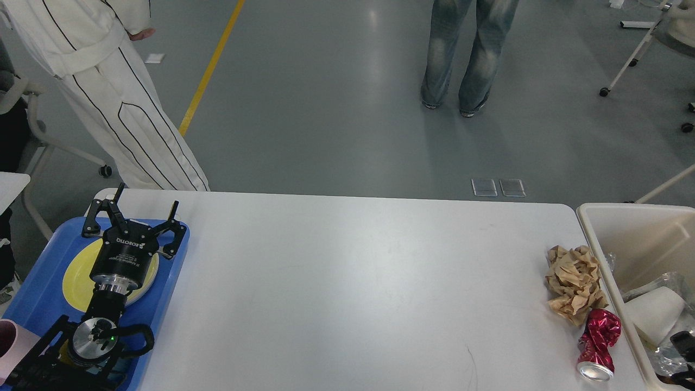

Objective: Tidy desktop
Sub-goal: 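Raise the right gripper out of the bin and move over the red wrapper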

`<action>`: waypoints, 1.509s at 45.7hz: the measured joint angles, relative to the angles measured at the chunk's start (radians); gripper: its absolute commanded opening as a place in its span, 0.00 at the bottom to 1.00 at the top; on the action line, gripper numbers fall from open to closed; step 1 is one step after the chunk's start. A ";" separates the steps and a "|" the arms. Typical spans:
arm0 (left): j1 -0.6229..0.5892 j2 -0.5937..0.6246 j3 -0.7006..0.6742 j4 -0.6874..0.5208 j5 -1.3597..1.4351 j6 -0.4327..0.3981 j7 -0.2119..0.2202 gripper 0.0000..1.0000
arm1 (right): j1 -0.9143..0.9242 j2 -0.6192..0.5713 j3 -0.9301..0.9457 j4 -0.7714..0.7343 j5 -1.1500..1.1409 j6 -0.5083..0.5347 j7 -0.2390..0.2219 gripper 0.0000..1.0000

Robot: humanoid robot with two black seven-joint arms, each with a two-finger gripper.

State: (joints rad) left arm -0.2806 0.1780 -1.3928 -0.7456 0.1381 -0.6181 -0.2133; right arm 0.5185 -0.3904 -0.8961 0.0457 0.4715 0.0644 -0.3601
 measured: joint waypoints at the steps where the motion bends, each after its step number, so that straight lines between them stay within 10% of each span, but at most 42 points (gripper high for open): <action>1: 0.000 0.000 0.000 0.000 0.000 0.000 0.000 0.96 | -0.002 0.002 -0.001 0.000 -0.002 -0.002 0.000 1.00; 27: 0.000 0.000 0.000 0.000 0.000 0.000 0.000 0.96 | 0.161 -0.083 -0.006 0.007 -0.114 0.010 -0.010 1.00; 36: 0.000 0.000 0.000 0.000 0.000 0.000 0.000 0.96 | 0.406 -0.106 -0.014 0.081 -0.300 0.201 -0.016 1.00; 69: 0.000 0.000 0.000 0.000 0.000 -0.001 0.001 0.96 | 1.633 0.063 -0.225 1.221 -0.461 0.679 -0.031 1.00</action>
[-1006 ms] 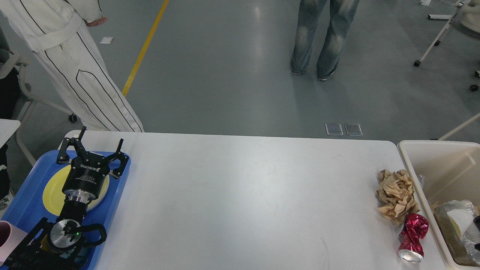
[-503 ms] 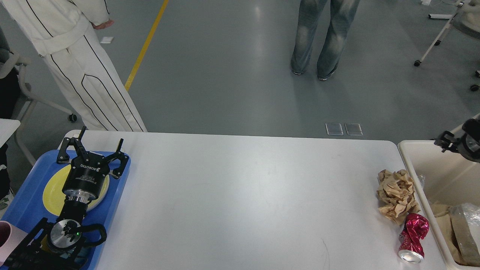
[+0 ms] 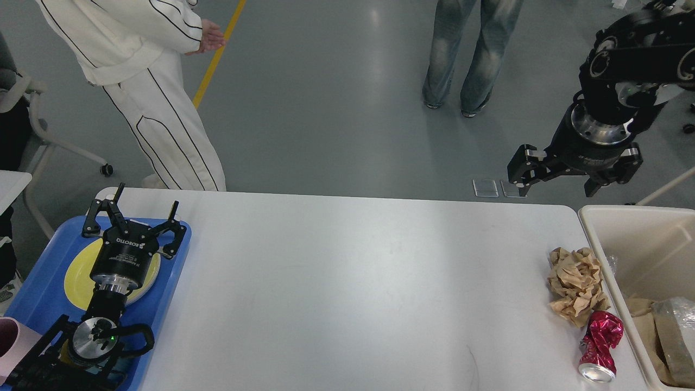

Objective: Tidy desktop
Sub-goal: 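Raise the right gripper out of the bin and move over the red wrapper, then lower the right gripper and grasp the red wrapper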

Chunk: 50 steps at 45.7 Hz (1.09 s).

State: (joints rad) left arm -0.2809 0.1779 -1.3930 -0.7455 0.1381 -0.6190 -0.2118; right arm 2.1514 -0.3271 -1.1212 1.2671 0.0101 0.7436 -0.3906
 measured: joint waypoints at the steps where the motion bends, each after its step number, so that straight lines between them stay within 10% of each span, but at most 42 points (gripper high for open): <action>1: 0.000 0.000 0.000 0.000 0.000 0.000 0.000 0.96 | 0.018 -0.005 -0.001 0.019 0.021 0.003 0.000 1.00; 22: 0.000 0.000 0.000 0.000 0.000 0.001 -0.001 0.96 | 0.037 -0.089 -0.009 0.232 0.094 -0.042 -0.007 0.98; 50: 0.000 0.000 0.000 0.000 0.000 0.001 -0.001 0.96 | -0.594 -0.111 -0.026 0.023 -0.026 -0.420 0.006 0.92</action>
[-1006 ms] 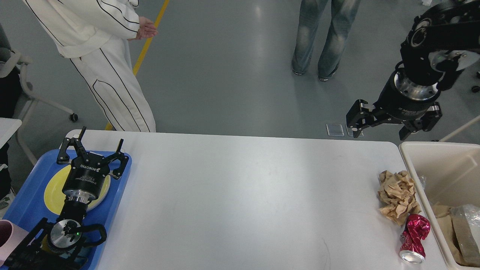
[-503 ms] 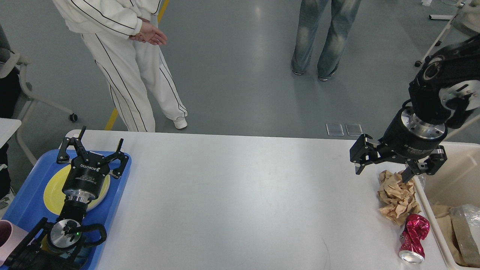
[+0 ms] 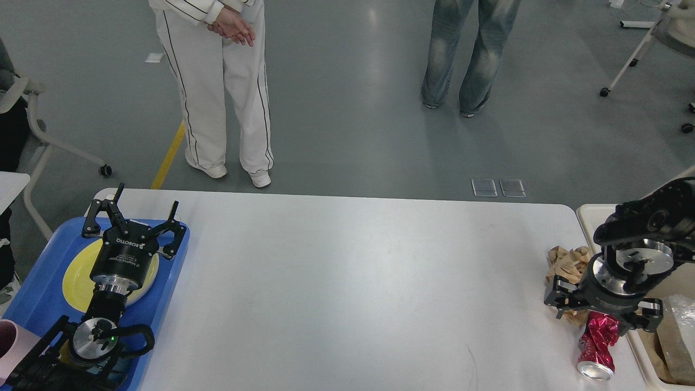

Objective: Tidy desktop
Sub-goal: 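Lower the right gripper and grasp the red wrapper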

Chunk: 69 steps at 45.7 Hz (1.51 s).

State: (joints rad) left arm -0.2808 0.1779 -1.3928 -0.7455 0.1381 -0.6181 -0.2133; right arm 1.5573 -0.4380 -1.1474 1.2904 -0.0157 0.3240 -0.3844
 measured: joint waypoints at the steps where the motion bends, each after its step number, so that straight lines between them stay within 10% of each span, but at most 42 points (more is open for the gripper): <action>1: 0.000 0.000 0.000 0.000 0.000 0.000 0.000 0.96 | -0.020 0.000 0.001 -0.018 -0.006 -0.004 0.001 0.92; 27: 0.000 0.000 0.000 0.000 0.000 0.000 0.000 0.96 | -0.368 0.004 0.078 -0.341 -0.004 -0.119 0.004 0.91; 55: 0.000 0.000 0.000 0.000 0.000 0.000 0.000 0.96 | -0.448 0.023 0.102 -0.358 -0.007 -0.146 0.004 0.90; 69: 0.000 0.000 0.000 0.000 0.000 0.000 0.000 0.96 | -0.459 0.038 0.111 -0.359 0.005 -0.161 0.003 0.05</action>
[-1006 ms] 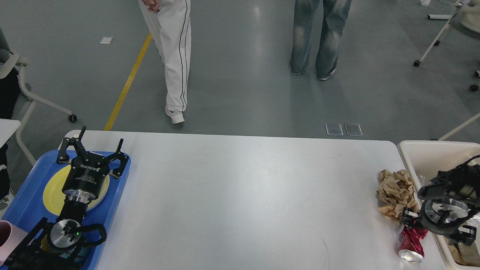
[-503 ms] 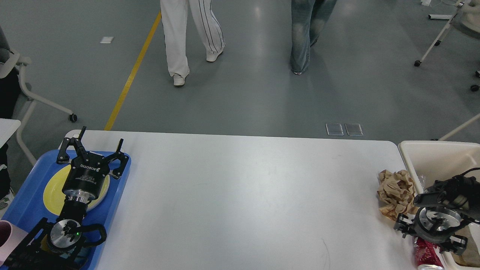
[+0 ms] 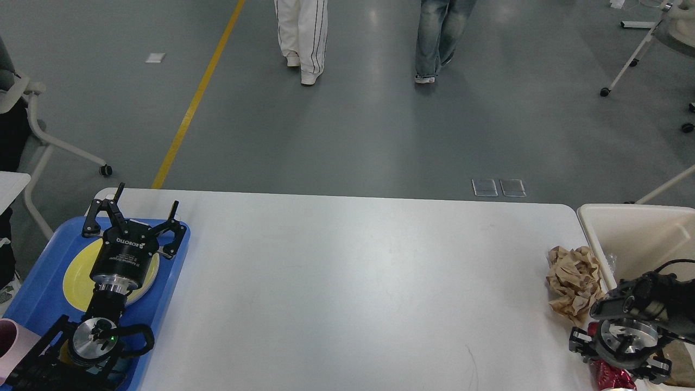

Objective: Tidy desktop
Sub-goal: 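Lower the right gripper and grasp the red wrapper, then lift the red wrapper and drop it into the white bin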

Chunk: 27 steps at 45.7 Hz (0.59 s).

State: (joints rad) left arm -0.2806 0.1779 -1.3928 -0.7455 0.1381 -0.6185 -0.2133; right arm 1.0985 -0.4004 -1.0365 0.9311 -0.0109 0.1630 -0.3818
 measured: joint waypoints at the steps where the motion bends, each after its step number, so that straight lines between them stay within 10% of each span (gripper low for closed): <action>1: 0.000 0.000 0.000 0.000 0.000 0.000 0.000 0.96 | 0.000 0.000 0.001 0.000 0.001 0.000 0.000 0.00; 27: 0.000 0.000 0.000 0.000 0.000 0.000 0.000 0.96 | 0.299 -0.142 0.000 0.284 0.093 0.118 0.005 0.00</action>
State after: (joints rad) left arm -0.2808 0.1779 -1.3928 -0.7455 0.1380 -0.6185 -0.2132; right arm 1.3973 -0.5423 -1.0365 1.2146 0.0818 0.2807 -0.3765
